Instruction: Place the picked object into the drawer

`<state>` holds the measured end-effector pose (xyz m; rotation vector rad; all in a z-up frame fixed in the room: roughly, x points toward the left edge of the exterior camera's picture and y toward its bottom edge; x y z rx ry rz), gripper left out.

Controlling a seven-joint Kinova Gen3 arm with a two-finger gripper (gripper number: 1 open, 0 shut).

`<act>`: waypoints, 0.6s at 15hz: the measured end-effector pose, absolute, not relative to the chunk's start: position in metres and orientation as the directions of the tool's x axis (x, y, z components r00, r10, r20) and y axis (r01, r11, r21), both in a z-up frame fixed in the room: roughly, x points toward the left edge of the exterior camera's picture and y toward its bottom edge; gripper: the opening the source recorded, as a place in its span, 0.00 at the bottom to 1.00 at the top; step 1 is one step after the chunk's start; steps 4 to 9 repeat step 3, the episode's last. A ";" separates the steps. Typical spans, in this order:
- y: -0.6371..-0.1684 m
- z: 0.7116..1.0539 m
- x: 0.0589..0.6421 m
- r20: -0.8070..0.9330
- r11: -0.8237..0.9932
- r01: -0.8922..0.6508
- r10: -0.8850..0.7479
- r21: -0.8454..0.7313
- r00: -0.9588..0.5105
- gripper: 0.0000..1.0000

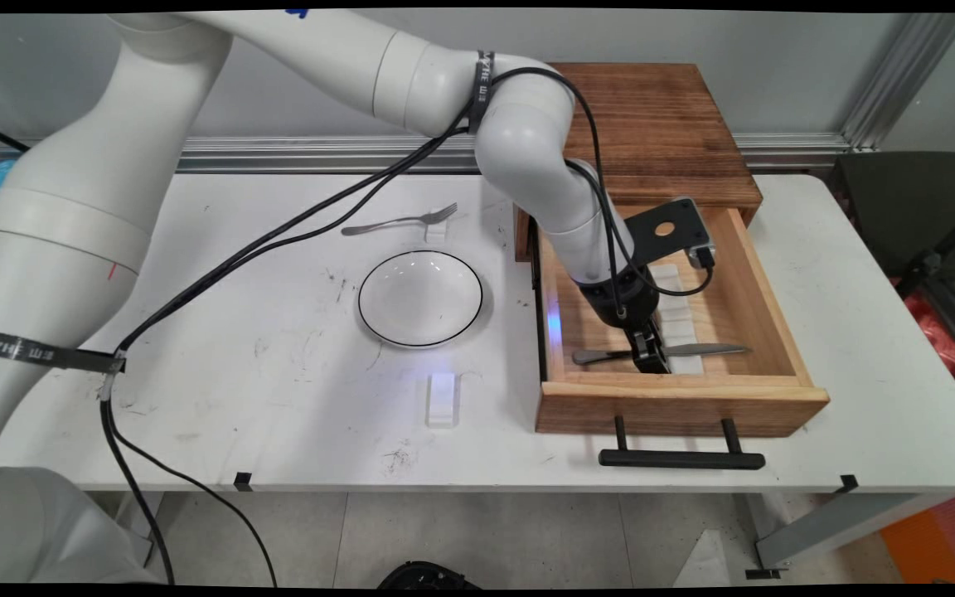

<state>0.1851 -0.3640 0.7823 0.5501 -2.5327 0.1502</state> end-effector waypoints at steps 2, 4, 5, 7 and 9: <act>-0.364 0.784 0.186 0.530 0.910 -0.415 -0.354 0.004 -0.771 1.00; -0.364 0.786 0.186 0.530 0.910 -0.415 -0.354 0.004 -0.771 1.00; -0.364 0.786 0.186 0.530 0.910 -0.415 -0.354 0.004 -0.771 1.00; -0.364 0.786 0.186 0.530 0.910 -0.415 -0.354 0.004 -0.771 1.00; -0.364 0.786 0.186 0.530 0.910 -0.415 -0.354 0.004 -0.771 1.00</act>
